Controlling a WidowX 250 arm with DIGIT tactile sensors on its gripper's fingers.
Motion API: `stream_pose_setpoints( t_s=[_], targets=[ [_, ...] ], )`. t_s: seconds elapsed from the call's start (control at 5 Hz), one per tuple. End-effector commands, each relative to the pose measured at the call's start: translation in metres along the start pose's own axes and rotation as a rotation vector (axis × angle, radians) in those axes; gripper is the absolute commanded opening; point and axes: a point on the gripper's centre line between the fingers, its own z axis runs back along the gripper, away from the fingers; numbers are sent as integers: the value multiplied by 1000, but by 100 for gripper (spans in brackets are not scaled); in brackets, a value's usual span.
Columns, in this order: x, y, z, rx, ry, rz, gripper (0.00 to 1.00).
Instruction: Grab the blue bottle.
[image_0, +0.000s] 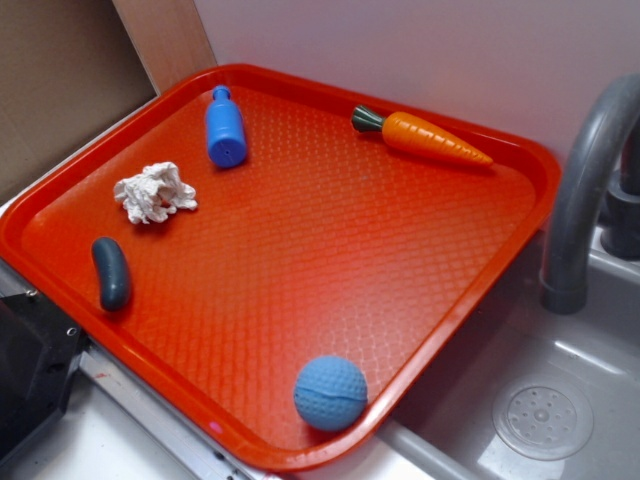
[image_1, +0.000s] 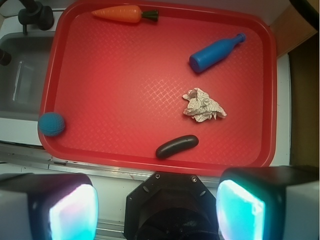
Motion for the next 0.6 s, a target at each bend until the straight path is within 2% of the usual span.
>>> stream_pose_setpoints(
  t_s=[0.0, 0.2, 0.4],
  targets=[
    [0, 0, 0, 0, 0, 0, 100],
    [17, 4, -12, -27, -35, 253, 100],
    [34, 13, -25, -7, -51, 502, 100]
  ],
)
